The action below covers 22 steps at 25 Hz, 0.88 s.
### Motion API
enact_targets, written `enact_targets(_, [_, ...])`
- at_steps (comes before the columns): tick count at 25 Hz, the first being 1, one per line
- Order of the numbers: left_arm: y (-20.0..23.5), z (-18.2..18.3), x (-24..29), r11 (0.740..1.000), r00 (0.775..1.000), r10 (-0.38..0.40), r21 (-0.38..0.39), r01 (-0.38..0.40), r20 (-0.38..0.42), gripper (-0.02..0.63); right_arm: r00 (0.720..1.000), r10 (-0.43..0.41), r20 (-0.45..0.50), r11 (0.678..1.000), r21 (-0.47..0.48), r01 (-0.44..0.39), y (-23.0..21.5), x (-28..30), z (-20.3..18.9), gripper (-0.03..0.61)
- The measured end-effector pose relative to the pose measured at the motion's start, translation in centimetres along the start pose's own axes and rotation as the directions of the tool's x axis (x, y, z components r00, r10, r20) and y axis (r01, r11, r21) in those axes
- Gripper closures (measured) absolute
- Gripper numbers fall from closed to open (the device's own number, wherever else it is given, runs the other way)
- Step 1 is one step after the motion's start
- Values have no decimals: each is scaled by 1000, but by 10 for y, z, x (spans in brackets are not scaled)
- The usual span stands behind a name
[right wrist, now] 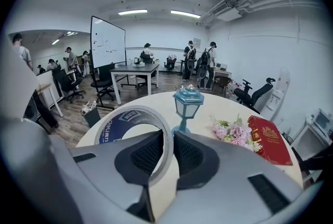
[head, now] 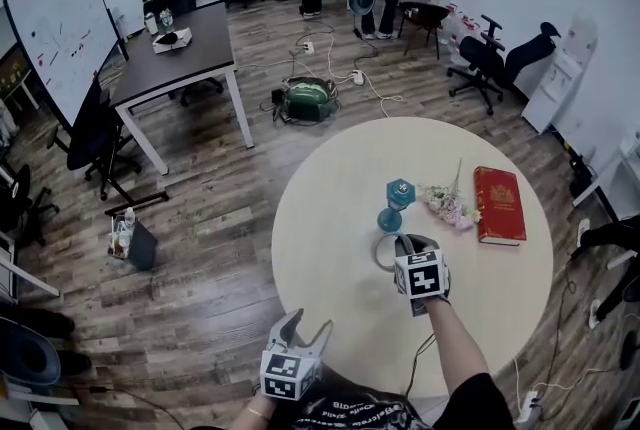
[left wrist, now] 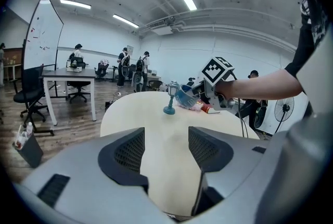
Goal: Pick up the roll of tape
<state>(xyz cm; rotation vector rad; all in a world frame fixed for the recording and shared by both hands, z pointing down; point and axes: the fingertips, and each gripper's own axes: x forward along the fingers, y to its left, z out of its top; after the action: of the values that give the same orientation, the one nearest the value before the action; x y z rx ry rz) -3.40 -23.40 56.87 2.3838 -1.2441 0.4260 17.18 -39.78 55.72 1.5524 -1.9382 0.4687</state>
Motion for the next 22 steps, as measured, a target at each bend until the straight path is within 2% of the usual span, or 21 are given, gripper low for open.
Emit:
enact_targets(4, [-7, 3, -3, 1000, 1000, -19, 6, 19, 16, 330, 999, -23, 32, 1000, -5, 23, 3, -24, -3, 508])
enact_targets(12, [-20, 5, -4, 998, 998, -61, 24, 61, 35, 330, 992, -74, 101, 996, 54, 69, 6, -67, -17, 508])
enact_targets(15, [-23, 4, -4, 997, 997, -73, 26, 72, 37, 330, 989, -103, 109, 994, 46, 99, 7, -81, -28, 508])
enact_targets(22, [-27, 3, -3, 994, 994, -104, 48, 103, 38, 330, 980, -145, 134, 987, 94, 134, 17, -115, -52, 508])
